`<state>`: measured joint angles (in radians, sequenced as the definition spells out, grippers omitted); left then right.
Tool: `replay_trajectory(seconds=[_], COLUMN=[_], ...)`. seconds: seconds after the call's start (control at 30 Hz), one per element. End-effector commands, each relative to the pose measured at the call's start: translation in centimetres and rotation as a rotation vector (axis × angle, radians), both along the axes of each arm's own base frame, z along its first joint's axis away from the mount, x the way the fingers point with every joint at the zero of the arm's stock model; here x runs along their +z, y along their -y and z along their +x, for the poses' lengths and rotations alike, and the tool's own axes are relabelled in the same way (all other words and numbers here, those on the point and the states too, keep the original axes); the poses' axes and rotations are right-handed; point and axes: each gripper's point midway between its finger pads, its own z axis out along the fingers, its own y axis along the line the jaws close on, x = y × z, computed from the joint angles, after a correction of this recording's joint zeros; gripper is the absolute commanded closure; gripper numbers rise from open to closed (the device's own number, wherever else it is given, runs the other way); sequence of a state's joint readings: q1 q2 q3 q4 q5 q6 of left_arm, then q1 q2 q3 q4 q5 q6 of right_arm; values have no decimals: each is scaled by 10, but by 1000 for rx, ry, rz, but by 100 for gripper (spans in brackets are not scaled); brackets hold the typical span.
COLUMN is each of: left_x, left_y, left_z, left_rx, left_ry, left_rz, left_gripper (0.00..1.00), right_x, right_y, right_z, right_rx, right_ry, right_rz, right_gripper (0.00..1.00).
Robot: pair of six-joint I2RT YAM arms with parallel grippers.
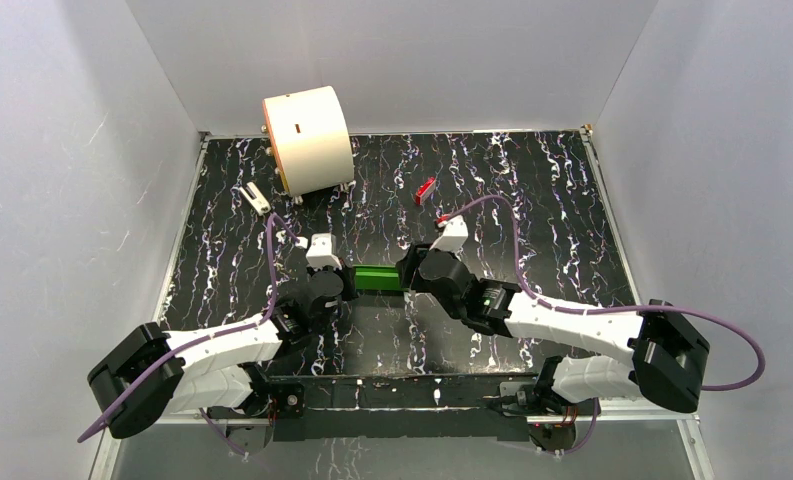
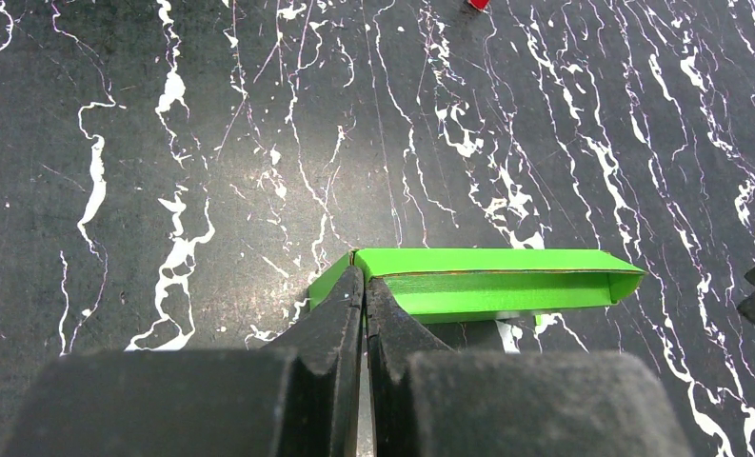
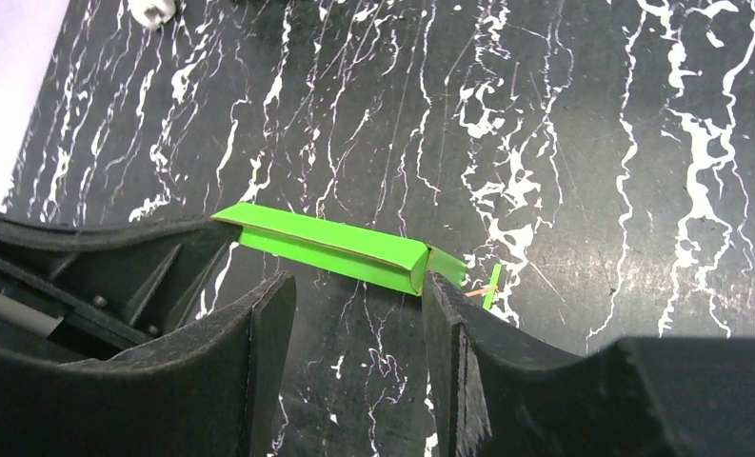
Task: Fold the paper box
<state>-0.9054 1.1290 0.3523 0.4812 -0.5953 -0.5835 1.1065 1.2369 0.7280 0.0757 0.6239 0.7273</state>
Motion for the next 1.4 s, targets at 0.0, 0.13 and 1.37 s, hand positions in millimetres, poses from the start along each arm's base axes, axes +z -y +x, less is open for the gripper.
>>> replay_trajectory(seconds=[0.0, 0.13, 1.37], left_x=[-37, -37, -38], left_y=[-16, -17, -10], left_z=[-17, -17, -18], left_rx=[-16, -17, -32], left_ry=[-86, -83, -75], left_rz=[117, 116, 89], left_gripper=[100, 100, 100], right_x=[14, 9, -102], right_y=[10, 14, 17], right_z=[13, 18, -7], right_rx=[-126, -166, -86], right_ry=[-4, -30, -371], right_rz=[144, 206, 276], right_gripper=[41, 44, 66])
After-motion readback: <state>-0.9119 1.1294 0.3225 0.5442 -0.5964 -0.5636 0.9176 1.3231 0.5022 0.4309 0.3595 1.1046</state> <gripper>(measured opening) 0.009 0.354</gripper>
